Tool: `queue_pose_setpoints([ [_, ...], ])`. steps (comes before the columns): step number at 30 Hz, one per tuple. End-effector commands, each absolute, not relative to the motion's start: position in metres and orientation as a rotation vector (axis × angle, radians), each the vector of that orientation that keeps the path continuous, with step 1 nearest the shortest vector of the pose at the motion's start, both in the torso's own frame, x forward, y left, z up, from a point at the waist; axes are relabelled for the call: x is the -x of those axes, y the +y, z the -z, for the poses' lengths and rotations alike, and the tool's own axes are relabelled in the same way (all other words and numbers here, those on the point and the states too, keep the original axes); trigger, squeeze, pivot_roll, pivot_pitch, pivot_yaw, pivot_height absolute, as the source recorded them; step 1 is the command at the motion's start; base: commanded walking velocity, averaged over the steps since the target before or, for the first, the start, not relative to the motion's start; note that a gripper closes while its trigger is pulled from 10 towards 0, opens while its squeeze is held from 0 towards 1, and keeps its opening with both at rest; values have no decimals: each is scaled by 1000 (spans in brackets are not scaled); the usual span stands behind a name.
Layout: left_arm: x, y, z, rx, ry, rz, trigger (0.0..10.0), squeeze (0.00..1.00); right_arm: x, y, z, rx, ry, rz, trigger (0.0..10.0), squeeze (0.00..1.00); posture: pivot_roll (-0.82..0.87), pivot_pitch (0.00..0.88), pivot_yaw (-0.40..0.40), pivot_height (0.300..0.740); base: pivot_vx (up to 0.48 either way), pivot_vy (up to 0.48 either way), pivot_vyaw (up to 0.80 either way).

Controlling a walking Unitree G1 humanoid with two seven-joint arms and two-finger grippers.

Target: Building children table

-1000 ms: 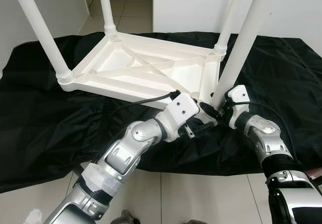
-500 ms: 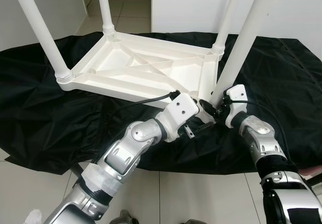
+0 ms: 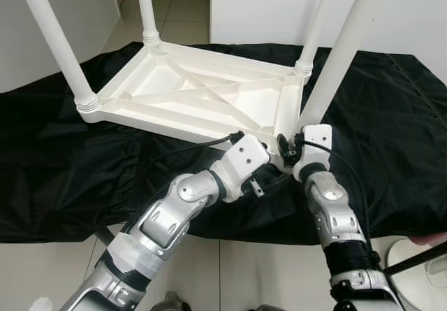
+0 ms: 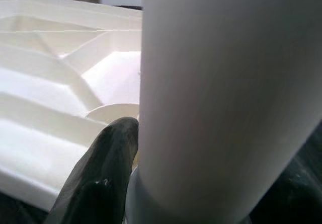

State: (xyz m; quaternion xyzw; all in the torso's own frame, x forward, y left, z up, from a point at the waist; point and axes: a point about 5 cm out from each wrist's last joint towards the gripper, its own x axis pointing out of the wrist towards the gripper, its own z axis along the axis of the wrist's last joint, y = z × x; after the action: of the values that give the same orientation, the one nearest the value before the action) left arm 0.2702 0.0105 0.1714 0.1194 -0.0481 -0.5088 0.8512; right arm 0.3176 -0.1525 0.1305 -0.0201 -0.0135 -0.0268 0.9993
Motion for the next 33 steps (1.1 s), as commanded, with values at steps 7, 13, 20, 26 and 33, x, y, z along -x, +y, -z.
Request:
queue_pose_setpoints([
  [7,-275,14,-173,-282,-99,1087,10000,0,-303,-143,-126,-8,38,168,10000,0,-43,0,28,740,0,0,0],
  [13,-276,14,-174,-289,-107,1084,10000,0,-307,-154,-136,-14,2,194,10000,1000,-50,0,35,740,0,0,0],
  [20,-278,13,-175,-290,-117,1079,10000,0,-310,-155,-148,-72,-83,29,10000,1000,-49,0,40,740,0,0,0],
  [26,-275,12,-173,-276,-109,1099,10000,0,-314,-169,-153,2,-115,-118,10000,0,-41,0,37,740,0,0,0],
  [33,-273,15,-167,-270,-85,1113,10000,0,-318,-177,-151,124,-101,-391,10000,0,-33,0,37,740,0,0,0],
])
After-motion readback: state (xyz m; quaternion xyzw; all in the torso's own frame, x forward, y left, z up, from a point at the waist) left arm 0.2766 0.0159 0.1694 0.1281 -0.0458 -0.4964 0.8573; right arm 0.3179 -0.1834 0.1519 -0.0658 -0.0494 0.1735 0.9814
